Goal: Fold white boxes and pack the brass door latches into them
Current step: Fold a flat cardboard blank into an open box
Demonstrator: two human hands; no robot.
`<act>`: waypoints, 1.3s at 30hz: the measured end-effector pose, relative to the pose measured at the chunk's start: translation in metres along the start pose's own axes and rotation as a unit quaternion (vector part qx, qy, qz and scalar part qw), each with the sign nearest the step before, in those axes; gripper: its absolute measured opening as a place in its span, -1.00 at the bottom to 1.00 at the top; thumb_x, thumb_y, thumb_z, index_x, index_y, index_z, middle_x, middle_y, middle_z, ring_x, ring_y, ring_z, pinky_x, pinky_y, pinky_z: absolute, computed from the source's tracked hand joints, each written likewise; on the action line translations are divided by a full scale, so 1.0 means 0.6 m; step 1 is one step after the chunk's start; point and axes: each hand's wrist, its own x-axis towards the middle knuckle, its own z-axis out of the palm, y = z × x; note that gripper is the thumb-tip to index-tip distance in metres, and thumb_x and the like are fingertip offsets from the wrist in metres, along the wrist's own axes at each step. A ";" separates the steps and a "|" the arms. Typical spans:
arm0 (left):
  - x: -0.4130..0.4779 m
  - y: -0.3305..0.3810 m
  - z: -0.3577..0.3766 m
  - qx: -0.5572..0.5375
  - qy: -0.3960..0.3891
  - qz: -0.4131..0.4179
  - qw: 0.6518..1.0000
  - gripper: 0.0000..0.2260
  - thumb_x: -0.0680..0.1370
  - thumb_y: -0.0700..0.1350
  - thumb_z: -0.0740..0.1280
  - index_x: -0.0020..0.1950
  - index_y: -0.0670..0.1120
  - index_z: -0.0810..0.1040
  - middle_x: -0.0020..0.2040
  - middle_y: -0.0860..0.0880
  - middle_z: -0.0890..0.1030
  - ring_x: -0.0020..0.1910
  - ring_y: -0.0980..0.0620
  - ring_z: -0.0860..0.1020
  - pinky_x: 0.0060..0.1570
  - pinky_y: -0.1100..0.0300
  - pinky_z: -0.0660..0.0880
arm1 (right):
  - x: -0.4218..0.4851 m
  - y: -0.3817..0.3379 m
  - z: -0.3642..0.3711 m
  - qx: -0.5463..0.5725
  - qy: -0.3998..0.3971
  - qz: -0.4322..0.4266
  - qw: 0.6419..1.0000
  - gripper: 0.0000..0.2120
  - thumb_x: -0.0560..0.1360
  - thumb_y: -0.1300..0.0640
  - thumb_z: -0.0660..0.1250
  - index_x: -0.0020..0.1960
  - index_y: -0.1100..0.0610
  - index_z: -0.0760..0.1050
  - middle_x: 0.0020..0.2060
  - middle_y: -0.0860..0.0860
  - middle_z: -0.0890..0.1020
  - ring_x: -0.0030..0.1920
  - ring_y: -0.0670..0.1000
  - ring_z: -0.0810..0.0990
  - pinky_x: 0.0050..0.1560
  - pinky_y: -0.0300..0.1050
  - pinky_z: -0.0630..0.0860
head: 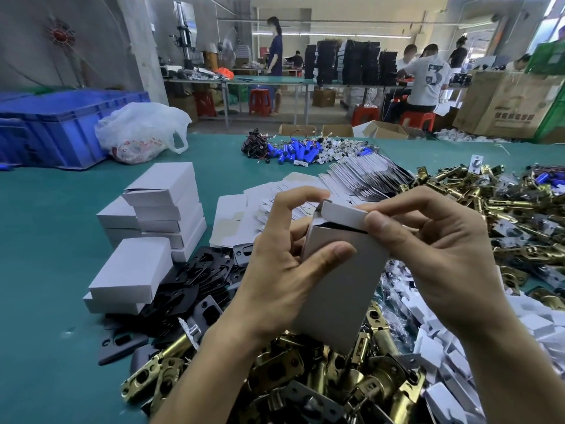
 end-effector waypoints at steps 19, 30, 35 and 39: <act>-0.002 -0.009 0.005 -0.014 0.000 0.023 1.000 -0.66 0.50 -0.04 0.44 0.16 0.31 0.47 -0.11 -0.12 0.67 -0.24 -0.04 0.67 -0.33 0.09 0.62 | -0.006 -0.005 -0.009 -0.084 -0.030 0.013 0.996 -0.93 0.39 0.12 0.42 -0.15 0.07 0.66 -0.11 0.00 0.74 -0.11 0.07 0.73 -0.19 0.08 0.68; -0.002 -0.005 0.009 -0.052 0.022 0.056 0.997 -0.74 0.53 -0.12 0.35 0.17 0.11 0.45 -0.18 -0.14 0.65 -0.32 0.01 0.65 -0.40 0.14 0.60 | -0.004 -0.002 -0.024 -0.036 -0.107 0.061 0.992 -0.66 0.30 0.11 0.46 0.09 0.02 0.65 -0.02 0.08 0.73 0.02 0.14 0.70 0.00 -0.01 0.66; -0.002 -0.007 0.009 -0.050 0.025 0.058 0.997 -0.78 0.55 -0.19 0.33 0.14 0.05 0.46 -0.16 -0.21 0.62 -0.31 0.01 0.66 -0.39 0.16 0.59 | -0.001 0.005 -0.028 -0.043 -0.112 0.063 0.991 -0.65 0.29 0.12 0.47 0.08 0.00 0.65 -0.01 0.02 0.74 0.02 0.06 0.71 -0.03 -0.11 0.66; -0.001 -0.011 0.008 -0.016 0.032 0.055 0.998 -0.83 0.54 -0.12 0.36 0.09 0.07 0.48 -0.23 -0.01 0.62 -0.34 0.11 0.62 -0.42 0.22 0.57 | 0.000 0.010 -0.029 -0.050 -0.115 0.050 0.991 -0.68 0.27 0.09 0.48 0.02 -0.04 0.70 0.00 -0.07 0.73 0.04 -0.02 0.71 -0.02 -0.19 0.64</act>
